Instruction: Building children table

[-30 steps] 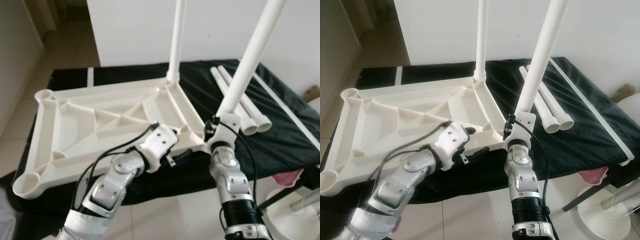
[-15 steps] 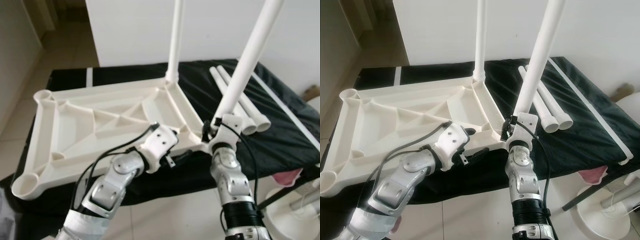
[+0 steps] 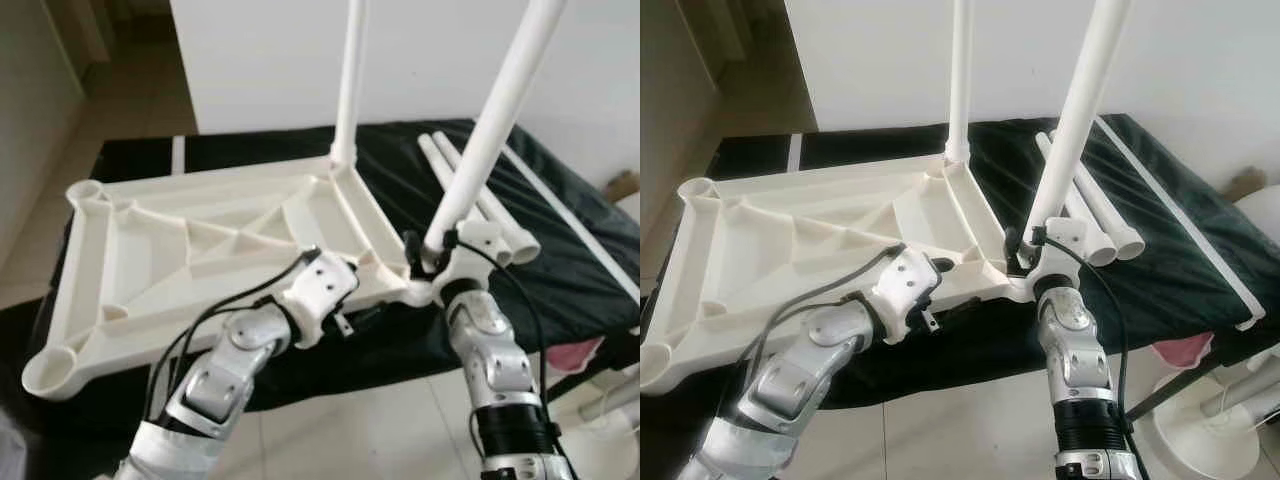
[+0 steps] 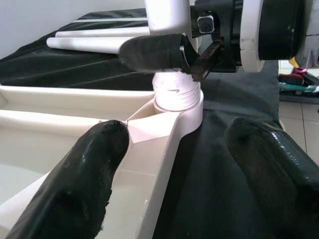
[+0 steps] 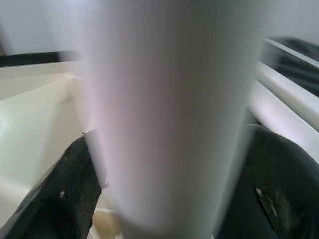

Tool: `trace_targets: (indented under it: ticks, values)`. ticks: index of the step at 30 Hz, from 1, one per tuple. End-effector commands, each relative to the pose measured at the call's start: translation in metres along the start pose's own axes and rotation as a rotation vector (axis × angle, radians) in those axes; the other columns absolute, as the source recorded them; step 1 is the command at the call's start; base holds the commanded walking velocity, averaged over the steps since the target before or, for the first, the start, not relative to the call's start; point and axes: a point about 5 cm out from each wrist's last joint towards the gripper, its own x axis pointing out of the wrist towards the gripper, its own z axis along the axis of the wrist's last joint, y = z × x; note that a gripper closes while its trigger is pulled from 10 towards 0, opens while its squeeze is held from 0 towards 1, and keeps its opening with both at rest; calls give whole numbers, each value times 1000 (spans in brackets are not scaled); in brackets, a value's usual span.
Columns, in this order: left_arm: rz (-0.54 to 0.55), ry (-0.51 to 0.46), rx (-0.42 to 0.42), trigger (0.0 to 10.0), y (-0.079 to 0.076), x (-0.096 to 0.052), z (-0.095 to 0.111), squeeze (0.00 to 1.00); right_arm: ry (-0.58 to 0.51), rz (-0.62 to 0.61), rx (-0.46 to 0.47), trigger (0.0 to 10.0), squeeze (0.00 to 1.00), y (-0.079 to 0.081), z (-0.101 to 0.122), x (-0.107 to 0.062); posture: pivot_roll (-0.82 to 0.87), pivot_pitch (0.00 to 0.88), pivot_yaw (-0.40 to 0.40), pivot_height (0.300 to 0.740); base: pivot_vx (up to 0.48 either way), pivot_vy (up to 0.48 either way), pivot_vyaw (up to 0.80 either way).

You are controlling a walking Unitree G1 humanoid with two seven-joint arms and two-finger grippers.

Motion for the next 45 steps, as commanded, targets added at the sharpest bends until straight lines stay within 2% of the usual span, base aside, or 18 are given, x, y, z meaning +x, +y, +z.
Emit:
trace_targets:
  ticks: [1, 3, 6, 9, 18, 19, 20, 21, 23, 24, 34, 35, 37, 38, 43, 44, 45]
  values:
    - [-2, -3, -2, 10000, -2, 0, 1, 0, -21, 88, -25, 10000, 0, 1, 3, 1, 14, 21, -53, 740, 0, 0, 0]
    - [-1, -5, 0, 10000, -1, 0, 2, 0, -19, 164, -63, 10000, 0, -2, 4, 3, 18, 21, -54, 740, 0, 0, 0]
    - [-1, -6, 1, 10000, -1, 0, 2, 0, -12, 206, -70, 10000, 0, -5, 4, 3, 22, 18, -55, 740, 0, 0, 0]
    - [1, -9, 5, 10000, 1, -1, 3, 0, 9, 307, -86, 10000, 0, -9, 2, 4, 25, 14, -55, 740, 0, 0, 0]
    - [3, -13, 9, 10000, 3, 0, 4, 0, 53, 404, -109, 10000, 0, -20, -4, 7, 23, 11, -53, 740, 0, 0, 0]
    - [3, -15, 10, 10000, 3, 0, 4, 0, 66, 409, -111, 8392, 0, -22, -5, 8, 25, 11, -54, 740, 0, 0, 0]
    - [3, -15, 10, 10000, 3, 0, 4, 0, 66, 409, -111, 8392, 0, -22, -5, 8, 25, 11, -54, 740, 0, 0, 0]
    - [2, -16, 10, 10000, 2, 0, 5, 0, 76, 413, -109, 4667, 0, -24, -7, 9, 29, 10, -55, 740, 0, 0, 0]
    - [2, -16, 10, 10000, 2, 0, 5, 0, 76, 413, -109, 4667, 0, -24, -7, 9, 29, 10, -55, 740, 0, 0, 0]
    - [2, -16, 10, 10000, 2, 0, 5, 0, 84, 421, -108, 0, 0, -25, -8, 9, 31, 12, -56, 740, 0, 0, 0]
    - [4, -14, 10, 10000, 2, -2, 5, 0, 103, 443, -112, 0, 0, -30, -14, 10, 38, 13, -55, 740, 0, 0, 0]
    - [3, -14, 10, 10000, 2, -2, 5, 0, 107, 441, -108, 3725, 0, -30, -15, 9, 38, 13, -55, 740, 0, 0, 0]
    - [3, -13, 10, 10000, 2, -2, 5, 0, 110, 441, -104, 3725, 0, -30, -16, 10, 37, 13, -54, 740, 0, 0, 0]
    - [0, -14, 9, 10000, 2, -2, 6, 0, 109, 432, -99, 10000, 0, -30, -16, 9, 33, 13, -53, 740, 0, 0, 0]
    - [-3, -16, 8, 10000, 1, -2, 6, 0, 105, 406, -95, 10000, 0, -30, -17, 8, 32, 14, -52, 740, 0, 0, 0]
    - [-4, -15, 8, 10000, 0, -2, 6, 0, 108, 356, -101, 10000, 0, -32, -18, 8, 35, 12, -59, 740, 0, 0, 0]
    - [-4, -15, 8, 10000, 0, -2, 6, 0, 108, 356, -101, 10000, 0, -32, -18, 8, 35, 12, -59, 740, 0, 0, 0]
